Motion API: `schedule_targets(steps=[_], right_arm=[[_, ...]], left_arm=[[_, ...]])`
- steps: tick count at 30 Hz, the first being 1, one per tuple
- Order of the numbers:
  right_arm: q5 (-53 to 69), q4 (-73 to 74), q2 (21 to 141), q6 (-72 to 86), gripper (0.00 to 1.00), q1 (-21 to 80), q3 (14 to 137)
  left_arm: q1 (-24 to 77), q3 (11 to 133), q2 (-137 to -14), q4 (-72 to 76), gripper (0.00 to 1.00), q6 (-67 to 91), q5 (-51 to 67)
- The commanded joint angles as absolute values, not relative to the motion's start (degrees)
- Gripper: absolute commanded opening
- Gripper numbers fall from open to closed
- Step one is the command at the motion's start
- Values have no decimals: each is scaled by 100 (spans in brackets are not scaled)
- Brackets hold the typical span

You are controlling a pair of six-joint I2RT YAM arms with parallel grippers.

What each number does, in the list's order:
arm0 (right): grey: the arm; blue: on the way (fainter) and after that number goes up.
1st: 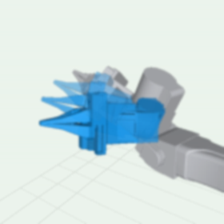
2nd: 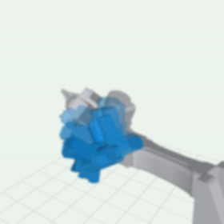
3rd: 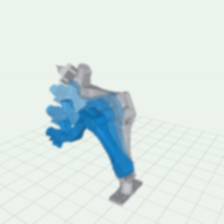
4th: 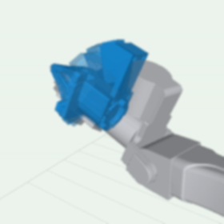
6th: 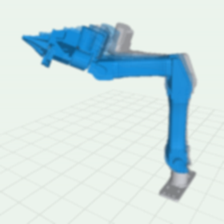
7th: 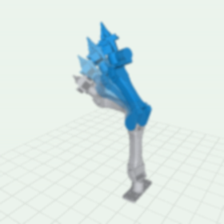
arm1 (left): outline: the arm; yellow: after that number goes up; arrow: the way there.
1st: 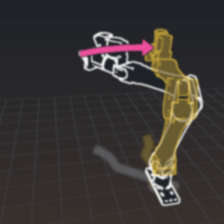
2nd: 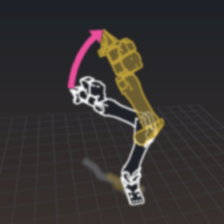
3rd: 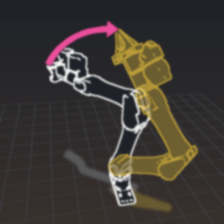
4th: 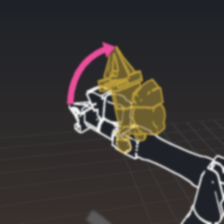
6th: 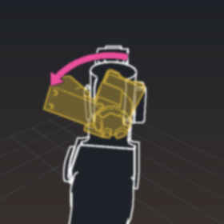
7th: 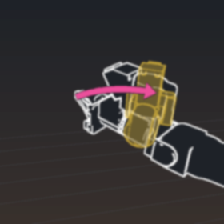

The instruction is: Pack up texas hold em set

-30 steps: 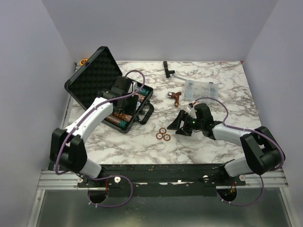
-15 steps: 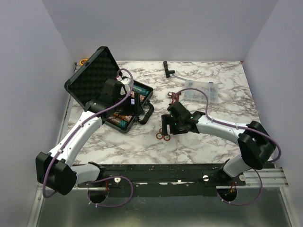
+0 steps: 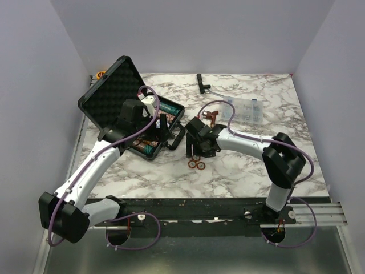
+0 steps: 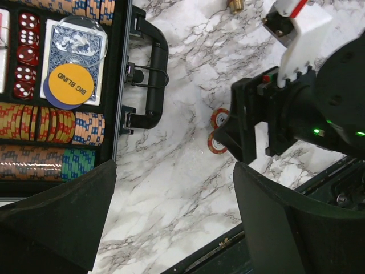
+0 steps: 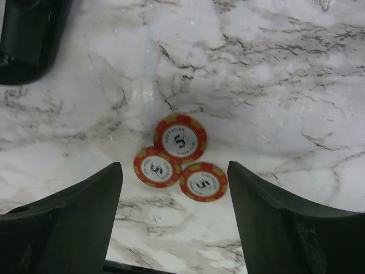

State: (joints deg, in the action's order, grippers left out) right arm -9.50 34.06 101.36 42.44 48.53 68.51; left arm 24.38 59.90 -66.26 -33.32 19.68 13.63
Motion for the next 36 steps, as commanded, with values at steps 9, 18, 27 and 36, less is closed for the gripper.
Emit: schedule_targets(steps=[9,18,27,36], right_arm=[[-1522,4747,11398,5632,66,4887,8024],[-1774,5068,11796,5764,58,4981,8363],[-1788,5206,12028,5789,47,5071,8429],[-1841,4624,11678,5753,31,5073,8118]], left_arm=[[2382,6002,-6149,-3360,83,1681,1064],[2362,5998,-6059,-3395,83,1627,1141],[2331,6000,-6005,-3388,83,1617,1177],[2329,5960,-6121,-3366,83,1642,1200]])
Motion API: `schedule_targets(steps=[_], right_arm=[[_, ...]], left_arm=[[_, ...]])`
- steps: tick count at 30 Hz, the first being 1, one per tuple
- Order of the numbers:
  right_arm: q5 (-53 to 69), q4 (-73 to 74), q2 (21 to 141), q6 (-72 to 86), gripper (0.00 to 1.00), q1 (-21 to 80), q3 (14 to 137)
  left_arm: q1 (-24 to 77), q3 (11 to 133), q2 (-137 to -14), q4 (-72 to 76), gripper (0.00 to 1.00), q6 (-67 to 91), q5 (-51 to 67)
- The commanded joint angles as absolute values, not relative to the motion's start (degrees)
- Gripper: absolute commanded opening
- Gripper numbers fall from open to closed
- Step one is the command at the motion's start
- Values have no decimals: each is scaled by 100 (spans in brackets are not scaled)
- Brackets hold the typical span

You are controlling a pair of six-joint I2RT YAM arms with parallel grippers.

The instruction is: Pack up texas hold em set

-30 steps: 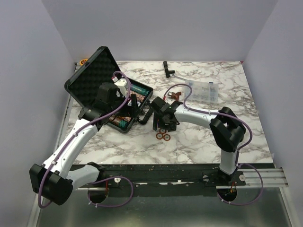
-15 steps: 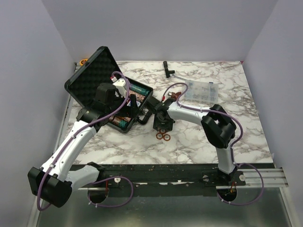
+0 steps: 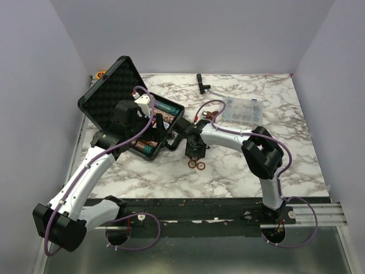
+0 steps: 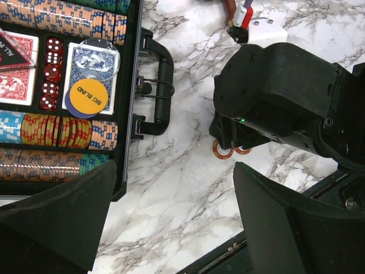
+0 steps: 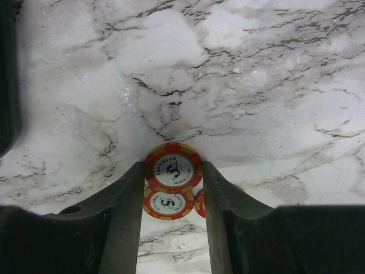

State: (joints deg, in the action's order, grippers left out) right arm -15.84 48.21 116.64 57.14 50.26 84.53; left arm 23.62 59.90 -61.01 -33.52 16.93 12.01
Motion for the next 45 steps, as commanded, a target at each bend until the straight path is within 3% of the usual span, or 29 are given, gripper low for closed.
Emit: schedule_targets(steps=[1,13,20,32,35,43,45], right_arm=[[-1846,4495,11603,5725,28,5071,8042],[-2152,2947,10485,5180,12,5068,6947],[-2227,1915,9794,4620,11,5038,6212],[-985,-281,8313,3213,10,4914,4658],[-596,-778,7932,2907,10,4912,4226],[-277,-1262,7348,2466,9,4911,3695],[-207,-1292,7295,2330,9,4913,3659]], left_arm=[[2329,5950,-6144,-3354,83,1664,1224],[2081,5799,-6732,-2895,83,2399,2341],[1635,5379,-7174,-1984,83,3480,3739],[1565,5127,-8478,-417,82,4944,5381],[1771,5242,-8677,-379,79,5044,5331],[2191,5668,-9125,-711,57,4909,4997],[2261,5786,-9220,-886,55,4760,4932]])
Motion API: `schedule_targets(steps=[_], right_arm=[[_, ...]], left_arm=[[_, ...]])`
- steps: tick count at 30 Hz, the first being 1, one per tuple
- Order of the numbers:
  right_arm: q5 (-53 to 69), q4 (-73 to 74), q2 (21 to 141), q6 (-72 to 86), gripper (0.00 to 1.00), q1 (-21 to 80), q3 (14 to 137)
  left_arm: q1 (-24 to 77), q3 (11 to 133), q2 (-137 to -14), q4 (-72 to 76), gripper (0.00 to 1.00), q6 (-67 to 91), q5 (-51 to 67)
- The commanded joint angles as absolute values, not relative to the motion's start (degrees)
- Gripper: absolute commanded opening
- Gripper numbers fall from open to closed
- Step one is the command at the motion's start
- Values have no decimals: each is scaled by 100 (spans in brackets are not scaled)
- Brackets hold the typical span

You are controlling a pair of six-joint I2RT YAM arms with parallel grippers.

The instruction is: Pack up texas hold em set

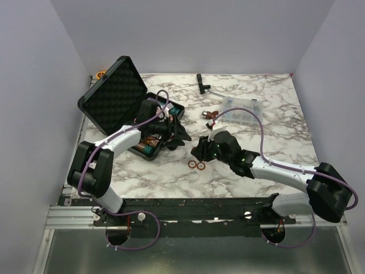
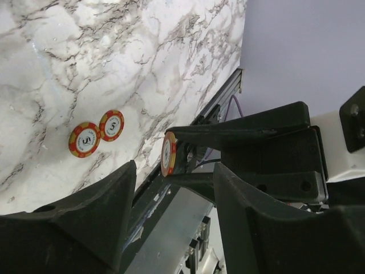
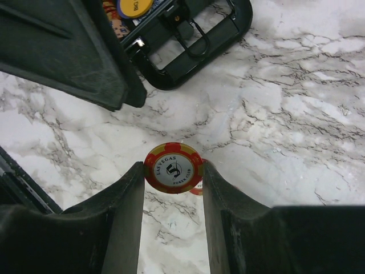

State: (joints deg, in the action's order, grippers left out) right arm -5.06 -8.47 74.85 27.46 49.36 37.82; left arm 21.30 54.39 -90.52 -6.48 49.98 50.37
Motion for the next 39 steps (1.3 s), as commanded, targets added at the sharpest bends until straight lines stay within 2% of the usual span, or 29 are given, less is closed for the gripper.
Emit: schedule_targets(steps=[1,4,10,19,28,30,33,35,36,37,39], right_arm=[[-173,-1285,7283,2280,8,4914,3656],[-134,-1265,7288,2180,8,4907,3666],[-165,-1289,7326,2158,7,4913,3706],[-114,-1344,7356,2149,6,4913,3709],[-62,-1345,7441,2108,6,4913,3753],[-45,-1329,7448,2075,6,4913,3762],[-48,-1303,7492,2033,6,4913,3788],[-53,-1331,7506,2026,7,4912,3790],[-53,-1350,7513,2022,8,4913,3796],[-46,-1349,7542,2034,15,4915,3813],[-44,-1341,7591,2061,36,4913,3848]], left_arm=[[2296,5844,-9268,-975,55,4693,4921],[2409,6106,-9448,-1246,53,4487,4944],[2642,6560,-9692,-1953,42,3969,4751],[2833,6951,-9925,-2928,40,3141,4623],[2934,7028,-9974,-3140,22,2927,4641],[2938,7040,-9953,-3130,16,2927,4668],[2944,7049,-9873,-3095,2,2949,4705],[2944,7030,-9798,-3068,0,2977,4709],[2944,7014,-9735,-3056,0,2986,4657],[2944,6992,-9664,-3054,0,2988,4596],[2944,7012,-9513,-3169,0,2923,4403]])
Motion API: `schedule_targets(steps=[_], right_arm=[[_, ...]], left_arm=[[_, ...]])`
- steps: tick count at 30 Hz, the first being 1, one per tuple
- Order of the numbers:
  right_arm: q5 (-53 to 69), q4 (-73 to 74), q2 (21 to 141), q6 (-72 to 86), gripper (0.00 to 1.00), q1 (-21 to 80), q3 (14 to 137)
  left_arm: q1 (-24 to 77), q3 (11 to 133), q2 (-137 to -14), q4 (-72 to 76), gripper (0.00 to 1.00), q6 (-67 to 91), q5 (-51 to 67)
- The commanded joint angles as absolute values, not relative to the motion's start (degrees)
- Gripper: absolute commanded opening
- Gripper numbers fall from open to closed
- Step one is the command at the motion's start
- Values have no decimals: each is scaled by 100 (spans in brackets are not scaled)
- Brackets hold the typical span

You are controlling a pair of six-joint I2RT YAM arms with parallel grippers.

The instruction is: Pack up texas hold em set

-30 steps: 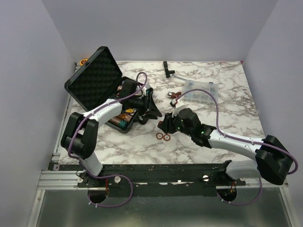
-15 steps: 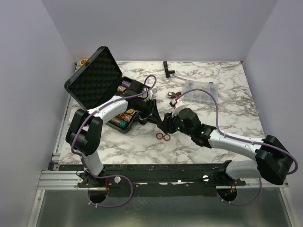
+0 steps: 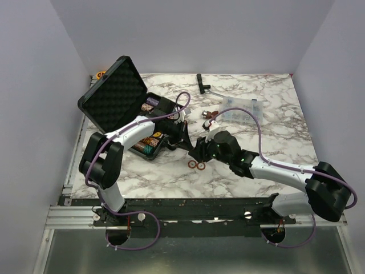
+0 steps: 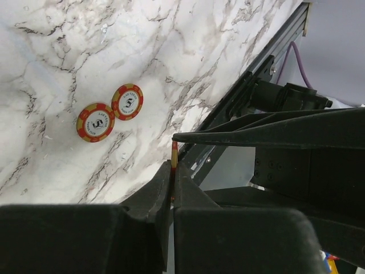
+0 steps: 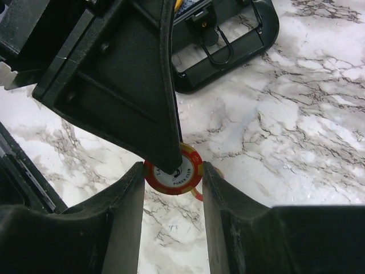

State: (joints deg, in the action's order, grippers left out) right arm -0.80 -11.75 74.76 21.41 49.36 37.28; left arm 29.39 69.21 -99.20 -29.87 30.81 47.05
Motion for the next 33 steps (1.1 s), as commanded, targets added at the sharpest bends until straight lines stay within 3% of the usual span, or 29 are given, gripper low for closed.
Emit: schedule_targets(steps=[1,3,5,9,14,17,33], right_arm=[[-44,-1324,7602,2080,45,4913,3858],[-44,-1339,7558,2141,65,4914,3822],[-70,-1349,7439,2276,77,4913,3762],[-281,-1053,7103,2442,85,4913,3715],[-677,-645,6532,2589,88,4912,3441],[-849,-402,6350,2605,89,4913,3299],[-878,-255,6438,2843,88,4912,3217]], left_arm=[[2944,7029,-9426,-3250,0,2859,4249],[2944,7049,-9157,-3483,0,2655,3617],[2928,7031,-8901,-3717,0,2401,3017],[2874,6966,-8392,-4147,0,1868,1396],[2751,6750,-7877,-4315,0,1329,-871],[2545,6721,-7931,-4373,0,1066,-1567],[2426,6881,-8996,-4020,0,209,-1158]])
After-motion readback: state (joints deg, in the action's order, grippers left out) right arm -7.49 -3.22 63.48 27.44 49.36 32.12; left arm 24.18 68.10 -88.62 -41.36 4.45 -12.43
